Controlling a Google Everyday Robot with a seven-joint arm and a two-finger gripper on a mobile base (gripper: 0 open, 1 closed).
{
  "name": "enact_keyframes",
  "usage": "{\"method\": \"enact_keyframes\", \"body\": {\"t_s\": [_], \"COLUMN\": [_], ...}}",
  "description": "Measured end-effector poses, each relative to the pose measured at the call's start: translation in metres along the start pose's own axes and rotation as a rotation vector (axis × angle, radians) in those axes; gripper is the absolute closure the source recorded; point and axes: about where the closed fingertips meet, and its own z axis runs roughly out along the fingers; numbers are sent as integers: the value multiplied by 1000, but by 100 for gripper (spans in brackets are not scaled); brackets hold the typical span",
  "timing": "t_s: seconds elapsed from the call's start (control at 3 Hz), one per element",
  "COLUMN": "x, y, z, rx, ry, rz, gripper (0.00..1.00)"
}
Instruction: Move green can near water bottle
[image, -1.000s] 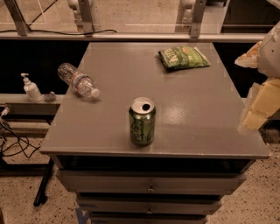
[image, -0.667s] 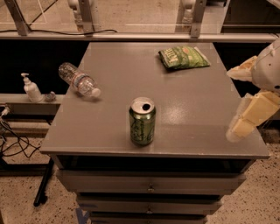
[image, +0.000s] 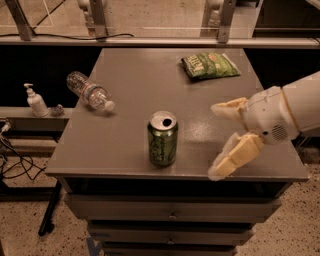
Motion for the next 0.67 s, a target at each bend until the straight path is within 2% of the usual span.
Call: {"method": "enact_keyframes", "body": {"t_s": [0.33,0.67], "x": [-29,-54], "y": [9,8], "z": [42,71], "rx": [-71,-107], "ry": [-202,-364], "rz": [-3,-4], "gripper": [0,18]}}
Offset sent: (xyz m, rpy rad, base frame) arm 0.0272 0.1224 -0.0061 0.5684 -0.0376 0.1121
